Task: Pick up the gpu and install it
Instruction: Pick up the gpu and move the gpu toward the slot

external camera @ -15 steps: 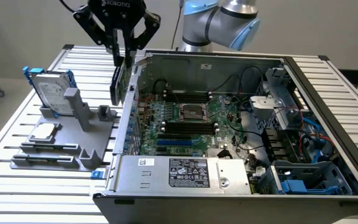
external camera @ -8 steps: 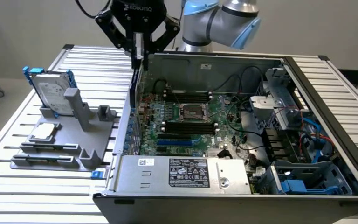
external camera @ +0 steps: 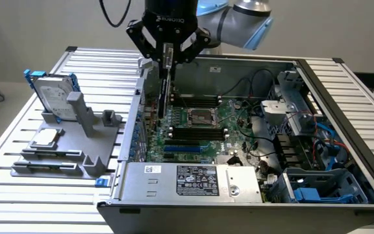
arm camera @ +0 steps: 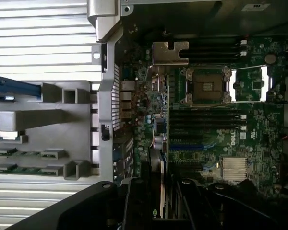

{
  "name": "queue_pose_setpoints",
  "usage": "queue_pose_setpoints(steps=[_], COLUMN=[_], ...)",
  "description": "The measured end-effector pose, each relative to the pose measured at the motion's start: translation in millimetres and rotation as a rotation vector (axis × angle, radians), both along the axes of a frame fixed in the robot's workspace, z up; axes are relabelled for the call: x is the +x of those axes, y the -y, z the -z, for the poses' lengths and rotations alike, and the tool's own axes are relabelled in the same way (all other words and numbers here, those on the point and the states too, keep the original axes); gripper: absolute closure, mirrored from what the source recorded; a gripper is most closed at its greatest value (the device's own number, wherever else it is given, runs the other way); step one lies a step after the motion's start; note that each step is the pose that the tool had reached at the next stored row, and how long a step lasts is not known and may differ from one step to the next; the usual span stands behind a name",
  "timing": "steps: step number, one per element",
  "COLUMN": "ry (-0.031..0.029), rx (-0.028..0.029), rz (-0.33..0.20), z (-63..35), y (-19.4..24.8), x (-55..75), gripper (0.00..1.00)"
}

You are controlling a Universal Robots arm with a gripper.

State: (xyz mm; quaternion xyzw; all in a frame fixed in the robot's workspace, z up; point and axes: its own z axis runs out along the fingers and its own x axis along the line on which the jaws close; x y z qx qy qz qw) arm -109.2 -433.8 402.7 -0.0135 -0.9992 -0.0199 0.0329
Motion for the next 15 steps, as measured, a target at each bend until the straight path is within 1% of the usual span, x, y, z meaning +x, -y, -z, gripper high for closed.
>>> queue_pose_setpoints(steps=[15], ry=[0.0], rx=[-0.005], rz=[0.0], z=[27.2], y=[-9.6], x=[68.0], gripper=[0.73])
